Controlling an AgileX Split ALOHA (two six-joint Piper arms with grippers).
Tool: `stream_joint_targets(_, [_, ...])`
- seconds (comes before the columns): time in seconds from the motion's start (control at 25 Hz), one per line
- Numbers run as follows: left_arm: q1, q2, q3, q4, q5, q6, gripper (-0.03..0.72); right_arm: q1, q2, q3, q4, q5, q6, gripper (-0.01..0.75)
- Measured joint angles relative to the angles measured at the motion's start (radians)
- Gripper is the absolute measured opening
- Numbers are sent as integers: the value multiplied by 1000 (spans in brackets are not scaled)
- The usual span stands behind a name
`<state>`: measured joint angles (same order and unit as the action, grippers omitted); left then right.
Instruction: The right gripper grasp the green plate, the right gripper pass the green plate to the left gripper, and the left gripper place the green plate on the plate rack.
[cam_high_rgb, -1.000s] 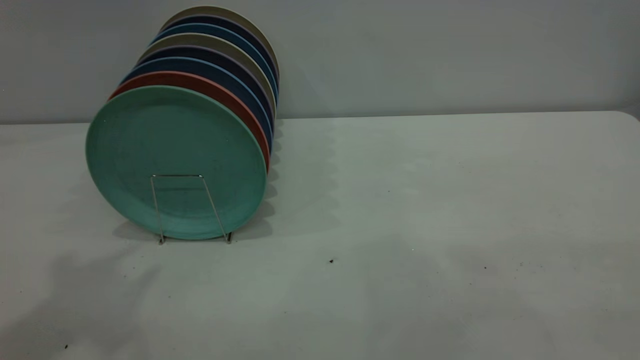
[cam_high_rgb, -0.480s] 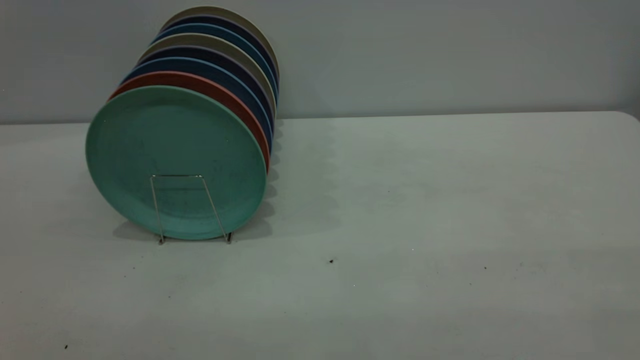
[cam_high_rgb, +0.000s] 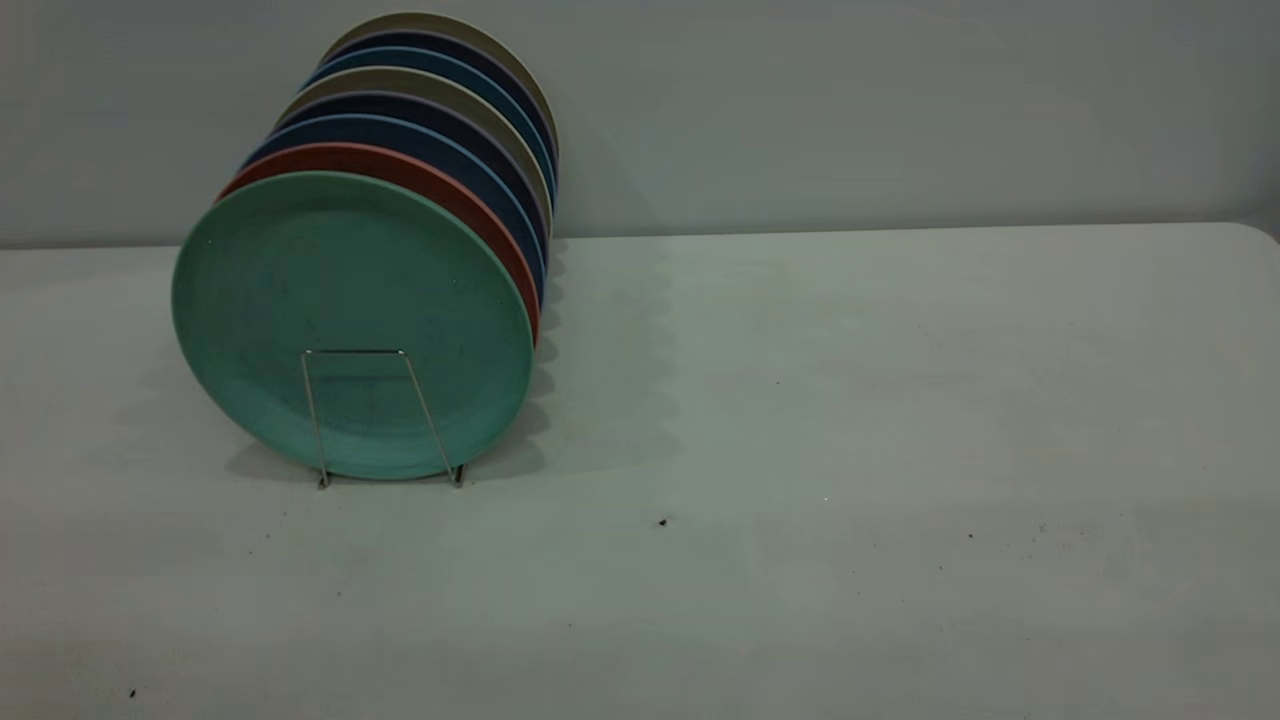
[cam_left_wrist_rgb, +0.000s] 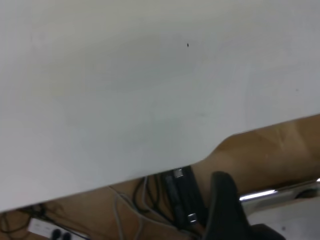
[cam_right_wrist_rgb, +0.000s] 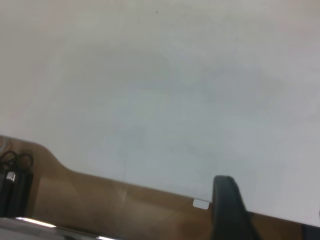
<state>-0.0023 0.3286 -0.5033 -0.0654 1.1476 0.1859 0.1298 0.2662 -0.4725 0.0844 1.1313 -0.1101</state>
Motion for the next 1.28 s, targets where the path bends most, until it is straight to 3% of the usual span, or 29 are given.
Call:
stream_joint_targets(0.56, [0,-119,16,2,-19,-43,495,-2,-13,1,2,0,3,445])
stream_joint_targets(0.96, [0,-225,16,2,-18,-43,495,-147,-283,1,10,9,4,445])
stream_joint_targets(1.28, [0,-350,16,1,-1,-45,495,-160,-283,1,19,9,4,445])
